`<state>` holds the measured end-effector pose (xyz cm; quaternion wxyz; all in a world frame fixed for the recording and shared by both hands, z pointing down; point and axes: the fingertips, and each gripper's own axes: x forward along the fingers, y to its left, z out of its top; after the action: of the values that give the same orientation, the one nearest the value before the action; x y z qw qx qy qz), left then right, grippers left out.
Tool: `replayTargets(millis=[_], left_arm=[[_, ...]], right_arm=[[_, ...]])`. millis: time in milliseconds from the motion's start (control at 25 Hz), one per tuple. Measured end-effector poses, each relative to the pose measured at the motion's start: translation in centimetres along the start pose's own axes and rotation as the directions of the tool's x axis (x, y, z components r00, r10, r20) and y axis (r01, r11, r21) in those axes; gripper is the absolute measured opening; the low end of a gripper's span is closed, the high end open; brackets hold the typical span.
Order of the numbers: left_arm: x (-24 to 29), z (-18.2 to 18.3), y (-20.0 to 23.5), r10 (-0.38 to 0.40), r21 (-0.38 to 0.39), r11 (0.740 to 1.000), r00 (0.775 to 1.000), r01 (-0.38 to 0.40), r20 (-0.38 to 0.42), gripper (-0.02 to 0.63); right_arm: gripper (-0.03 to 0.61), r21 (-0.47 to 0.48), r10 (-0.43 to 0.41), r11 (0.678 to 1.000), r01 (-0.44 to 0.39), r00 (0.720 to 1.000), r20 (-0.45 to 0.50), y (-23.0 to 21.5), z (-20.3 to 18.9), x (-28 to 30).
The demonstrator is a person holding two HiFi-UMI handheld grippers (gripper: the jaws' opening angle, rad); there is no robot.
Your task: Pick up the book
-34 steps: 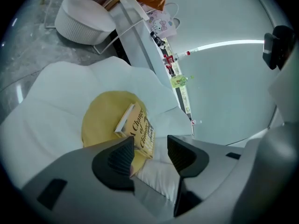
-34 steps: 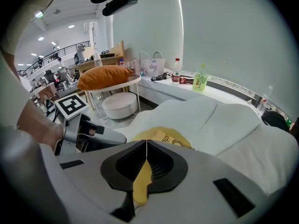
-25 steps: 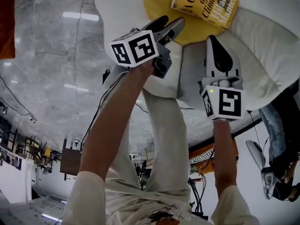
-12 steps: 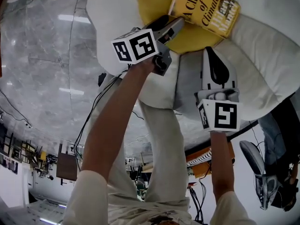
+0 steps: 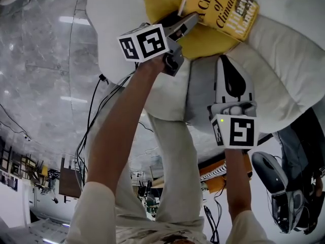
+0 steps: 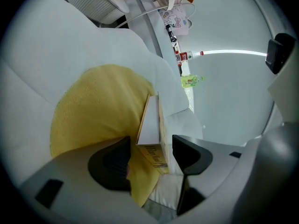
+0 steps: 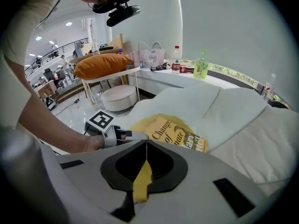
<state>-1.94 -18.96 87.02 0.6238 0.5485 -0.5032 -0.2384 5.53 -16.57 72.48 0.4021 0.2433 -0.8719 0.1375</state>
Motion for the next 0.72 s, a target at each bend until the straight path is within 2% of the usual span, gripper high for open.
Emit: replayTargets(millis=[160, 320, 560, 720], left_arm=[[-0.4, 0.4, -0.9, -0.026, -0.003, 1.000, 1.000, 0.026, 0.004, 0.282], [-0.8, 0.7, -2.2, -0.024, 0.029, 0.999, 1.000, 0.024, 0.013, 0.279], [1.1, 2.4, -3.4, -0.037, 0.046, 0.998, 0.999, 0.036, 0.018, 0.278], [2.9, 3.0, -3.4, -0.027, 0.078, 0.997, 1.000, 0.027, -0.009, 0.234]], right_arm=[[0.025, 0.028, -0.014, 1.000, 0.014, 1.000, 0.008, -0.5, -0.1, 0.3], [0.025, 0.059, -0.023, 0.998, 0.022, 1.000, 0.006, -0.5, -0.5, 0.3], [0.024, 0.075, -0.029, 0.997, 0.029, 1.000, 0.004, -0.4, -0.9, -0.6], [0.025, 0.080, -0.035, 0.996, 0.034, 0.999, 0.010, -0.9, -1.0, -1.3]])
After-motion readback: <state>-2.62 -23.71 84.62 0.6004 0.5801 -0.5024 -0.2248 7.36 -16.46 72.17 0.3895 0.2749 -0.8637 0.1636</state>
